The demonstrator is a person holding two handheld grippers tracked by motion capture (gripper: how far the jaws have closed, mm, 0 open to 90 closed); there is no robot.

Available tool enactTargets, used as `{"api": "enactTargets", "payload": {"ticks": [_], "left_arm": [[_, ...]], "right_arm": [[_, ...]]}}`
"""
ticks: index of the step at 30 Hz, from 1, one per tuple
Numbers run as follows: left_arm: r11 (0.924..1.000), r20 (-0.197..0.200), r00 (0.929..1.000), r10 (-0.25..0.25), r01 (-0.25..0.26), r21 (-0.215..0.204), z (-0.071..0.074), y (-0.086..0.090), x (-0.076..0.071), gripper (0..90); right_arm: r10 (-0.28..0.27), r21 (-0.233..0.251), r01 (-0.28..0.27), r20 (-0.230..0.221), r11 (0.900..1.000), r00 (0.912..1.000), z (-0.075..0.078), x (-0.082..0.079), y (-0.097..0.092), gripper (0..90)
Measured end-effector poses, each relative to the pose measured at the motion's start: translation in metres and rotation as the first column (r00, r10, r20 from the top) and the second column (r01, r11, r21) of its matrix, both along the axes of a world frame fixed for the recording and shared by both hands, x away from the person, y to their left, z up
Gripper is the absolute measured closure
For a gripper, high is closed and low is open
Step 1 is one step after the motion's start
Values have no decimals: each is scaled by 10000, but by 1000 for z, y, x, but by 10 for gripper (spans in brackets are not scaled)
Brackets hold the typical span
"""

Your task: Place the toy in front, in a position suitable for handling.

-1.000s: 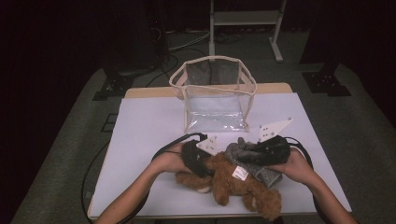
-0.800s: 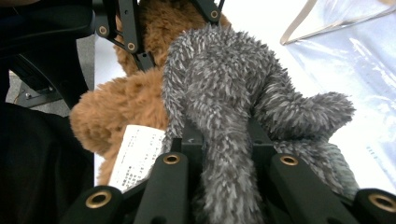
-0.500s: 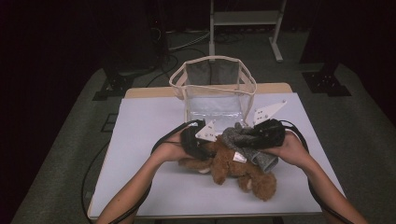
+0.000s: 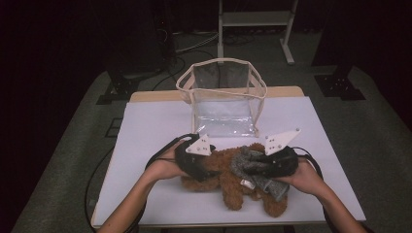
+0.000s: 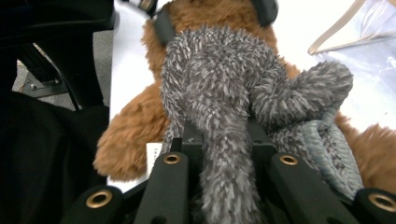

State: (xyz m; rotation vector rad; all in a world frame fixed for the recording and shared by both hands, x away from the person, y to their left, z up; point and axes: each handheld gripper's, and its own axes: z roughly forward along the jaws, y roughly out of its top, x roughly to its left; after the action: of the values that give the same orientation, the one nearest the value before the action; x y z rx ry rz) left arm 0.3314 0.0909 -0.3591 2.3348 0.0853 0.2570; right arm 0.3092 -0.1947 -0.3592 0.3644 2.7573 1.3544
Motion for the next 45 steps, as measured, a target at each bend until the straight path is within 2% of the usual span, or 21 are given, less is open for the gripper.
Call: {"api": "enactTargets", "payload": {"ticks": [1,4,8,12,17,19,22,25,30,32,38,45], "left_arm": [[10000,-243,9997,1,-3,-58,-3,2,0,238],[9997,-501,9985,-223,218,-101,-9,1,-1,294],[9993,-494,9981,-363,366,41,-13,-4,-6,316],[9977,-426,9970,-647,655,166,-11,-1,-16,343],[9983,-289,9979,-573,569,-124,-10,6,-22,330],[9983,-269,9983,-519,511,-266,-7,8,-21,318],[9986,-33,9992,-410,409,-349,0,11,-19,280],[9993,28,9996,-277,278,-245,3,15,-16,269],[9991,-434,9989,-196,179,-378,-6,20,-14,272],[9989,-480,9988,-135,113,-455,-8,21,-14,272],[9994,-473,9988,93,-109,-330,-9,22,-12,274],[9988,-577,9980,270,-293,-398,-10,24,-9,273]], "right_arm": [[16,-37,-16,-12,10000,10000,0,-2,-2,747],[-19,-175,18,-62,9998,10000,3,-4,-4,747],[-7,-247,16,341,9997,9994,14,-1,4,747],[3,-241,12,638,9997,9980,21,6,16,747],[254,-299,-239,520,9993,9983,15,6,24,747],[187,-209,-178,458,9996,9988,13,4,21,747],[46,-104,-41,504,9999,9987,9,1,15,746],[-74,56,72,419,10000,9991,7,-2,8,745],[-179,183,171,435,9997,9989,5,-6,1,745],[-249,195,239,502,9995,9984,4,-10,-1,745],[-611,176,602,561,9980,9966,0,-25,-18,744],[-1219,106,1218,94,9925,9925,-18,-38,-48,744]]}}
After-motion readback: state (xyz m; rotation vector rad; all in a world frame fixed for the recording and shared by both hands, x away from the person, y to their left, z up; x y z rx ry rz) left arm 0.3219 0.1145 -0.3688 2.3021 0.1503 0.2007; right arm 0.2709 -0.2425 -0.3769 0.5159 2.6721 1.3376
